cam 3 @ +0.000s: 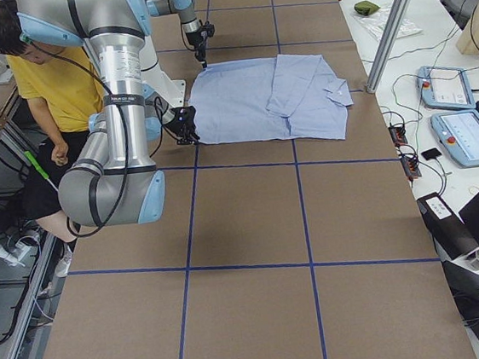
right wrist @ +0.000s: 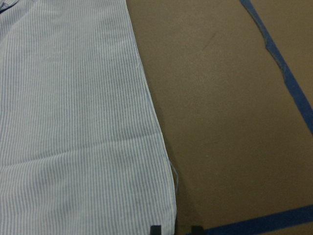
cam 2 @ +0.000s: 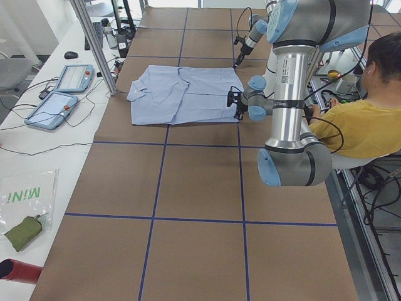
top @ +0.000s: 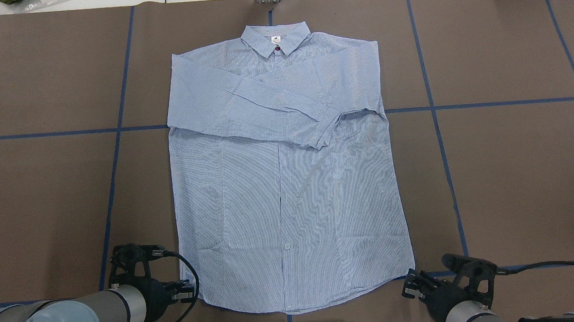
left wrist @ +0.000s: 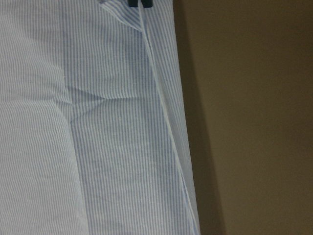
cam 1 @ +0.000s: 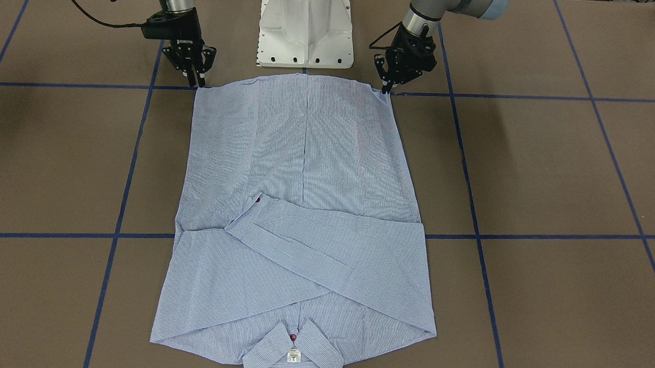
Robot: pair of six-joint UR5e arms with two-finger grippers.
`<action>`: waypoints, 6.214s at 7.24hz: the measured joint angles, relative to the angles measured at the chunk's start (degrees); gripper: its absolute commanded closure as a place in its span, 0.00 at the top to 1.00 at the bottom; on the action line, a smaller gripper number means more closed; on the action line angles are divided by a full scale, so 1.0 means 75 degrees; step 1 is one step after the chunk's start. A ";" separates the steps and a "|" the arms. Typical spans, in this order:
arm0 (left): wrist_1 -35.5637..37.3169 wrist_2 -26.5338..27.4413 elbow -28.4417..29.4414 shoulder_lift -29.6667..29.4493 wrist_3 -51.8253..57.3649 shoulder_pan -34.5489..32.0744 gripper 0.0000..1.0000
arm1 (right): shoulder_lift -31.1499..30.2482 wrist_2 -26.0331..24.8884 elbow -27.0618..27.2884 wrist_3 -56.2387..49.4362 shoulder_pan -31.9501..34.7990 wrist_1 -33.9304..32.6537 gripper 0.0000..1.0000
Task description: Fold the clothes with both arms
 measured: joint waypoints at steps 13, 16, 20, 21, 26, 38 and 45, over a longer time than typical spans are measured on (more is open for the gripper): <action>0.0000 -0.0003 0.0012 -0.0021 0.0000 0.0000 0.00 | 0.0631 0.0075 -0.0278 -0.0403 0.0326 -0.0821 0.00; -0.0003 -0.0010 0.0010 -0.0031 0.0000 0.0000 0.00 | 0.0636 0.0058 -0.0206 -0.0432 0.0368 -0.0843 0.00; 0.0114 -0.0237 -0.1227 0.0076 0.0109 -0.0065 0.00 | 0.0177 0.0448 0.1998 -0.0413 0.0431 -0.2263 0.00; 0.0469 -0.0548 -0.2031 0.0154 0.0136 -0.0105 0.00 | 0.0162 0.0814 0.3170 -0.0384 0.0436 -0.3310 0.00; 0.3852 -0.2655 -0.4403 -0.0974 0.0492 -0.1576 0.00 | 0.1538 0.2294 0.4704 -0.0829 0.1848 -0.5505 0.00; 0.1477 -0.0859 0.2415 -0.3359 0.1729 -0.4015 0.00 | 0.4885 0.2748 -0.3495 -0.2945 0.5952 -0.1447 0.00; -0.0027 -0.1103 0.4185 -0.3733 0.3624 -0.4717 0.00 | 0.4924 0.2917 -0.4577 -0.3393 0.6341 -0.0131 0.00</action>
